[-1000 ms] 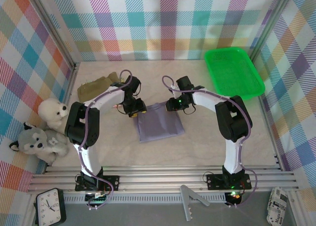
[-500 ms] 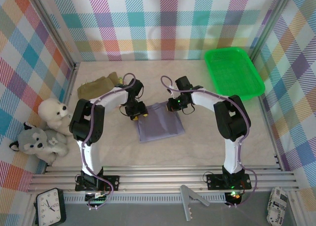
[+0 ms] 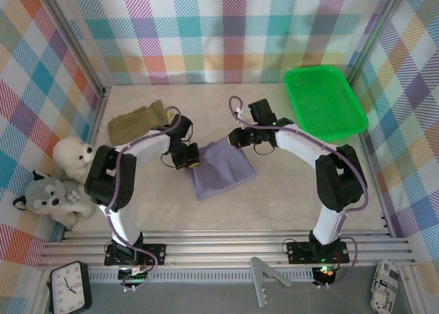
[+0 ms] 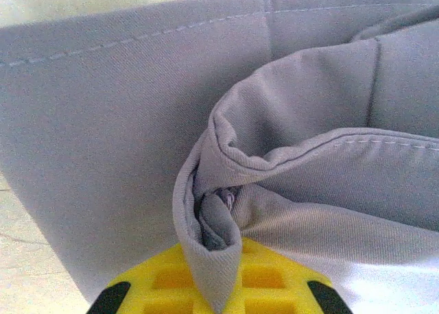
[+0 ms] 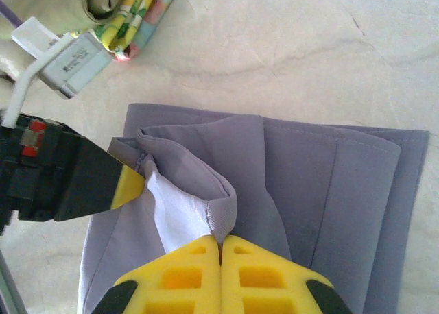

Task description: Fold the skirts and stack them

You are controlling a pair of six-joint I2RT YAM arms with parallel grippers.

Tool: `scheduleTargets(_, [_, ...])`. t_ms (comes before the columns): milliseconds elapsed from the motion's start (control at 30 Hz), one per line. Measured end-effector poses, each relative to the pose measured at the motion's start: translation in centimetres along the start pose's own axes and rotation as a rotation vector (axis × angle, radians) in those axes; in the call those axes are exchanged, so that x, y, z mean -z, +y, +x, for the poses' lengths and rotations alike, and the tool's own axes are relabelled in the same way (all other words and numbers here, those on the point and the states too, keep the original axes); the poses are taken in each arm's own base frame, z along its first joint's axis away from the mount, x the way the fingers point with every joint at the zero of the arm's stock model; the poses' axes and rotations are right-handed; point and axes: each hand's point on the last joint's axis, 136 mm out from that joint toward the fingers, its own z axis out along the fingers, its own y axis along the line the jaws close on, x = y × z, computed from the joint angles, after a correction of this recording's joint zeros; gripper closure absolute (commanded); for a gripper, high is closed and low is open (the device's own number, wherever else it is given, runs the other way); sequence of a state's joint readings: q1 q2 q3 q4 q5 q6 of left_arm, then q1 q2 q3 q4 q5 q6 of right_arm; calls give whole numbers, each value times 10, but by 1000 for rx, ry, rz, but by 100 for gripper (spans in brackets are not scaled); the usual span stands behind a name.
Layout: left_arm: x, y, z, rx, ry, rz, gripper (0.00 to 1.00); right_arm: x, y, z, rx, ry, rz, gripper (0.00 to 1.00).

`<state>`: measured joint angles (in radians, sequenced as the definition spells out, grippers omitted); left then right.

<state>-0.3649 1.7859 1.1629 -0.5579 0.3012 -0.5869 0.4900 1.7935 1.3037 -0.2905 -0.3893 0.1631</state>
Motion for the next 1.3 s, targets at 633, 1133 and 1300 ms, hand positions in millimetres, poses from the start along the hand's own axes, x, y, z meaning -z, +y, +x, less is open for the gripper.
scheduleTargets(633, [20,12,0,-38,-100,176,46,-54,-10,-32,46,25,-179,100])
scheduleTargets(1133, [-8,48,-1,18,-84,25,100,-49,5,-46,42,12,-213,100])
scheduleTargets(1300, [-9,51,-1,21,-116,66,100,-80,-14,-67,8,33,-153,100])
